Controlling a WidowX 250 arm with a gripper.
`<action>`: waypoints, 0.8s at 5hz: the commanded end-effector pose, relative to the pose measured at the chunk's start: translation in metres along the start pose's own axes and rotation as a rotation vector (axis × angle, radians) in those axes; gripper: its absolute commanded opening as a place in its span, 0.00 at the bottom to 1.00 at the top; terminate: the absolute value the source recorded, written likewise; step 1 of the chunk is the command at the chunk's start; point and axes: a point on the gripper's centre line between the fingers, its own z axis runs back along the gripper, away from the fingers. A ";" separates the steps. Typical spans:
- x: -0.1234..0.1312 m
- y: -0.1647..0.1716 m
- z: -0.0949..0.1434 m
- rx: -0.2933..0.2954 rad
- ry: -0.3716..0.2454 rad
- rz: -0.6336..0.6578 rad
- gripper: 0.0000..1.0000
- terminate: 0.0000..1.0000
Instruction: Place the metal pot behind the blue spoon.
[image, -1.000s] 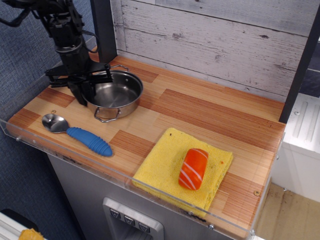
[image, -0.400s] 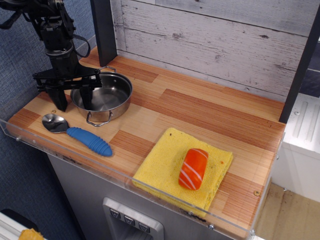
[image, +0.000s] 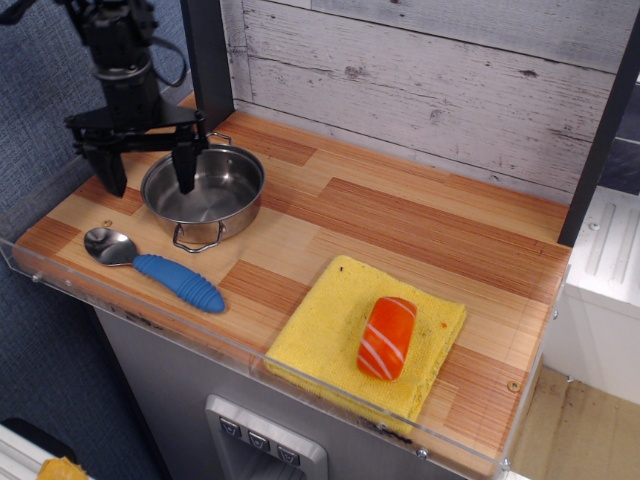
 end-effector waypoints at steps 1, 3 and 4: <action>-0.012 -0.029 0.050 0.024 -0.054 -0.096 1.00 0.00; -0.065 -0.056 0.078 -0.046 -0.079 -0.131 1.00 0.00; -0.090 -0.074 0.092 -0.072 -0.102 -0.188 1.00 0.00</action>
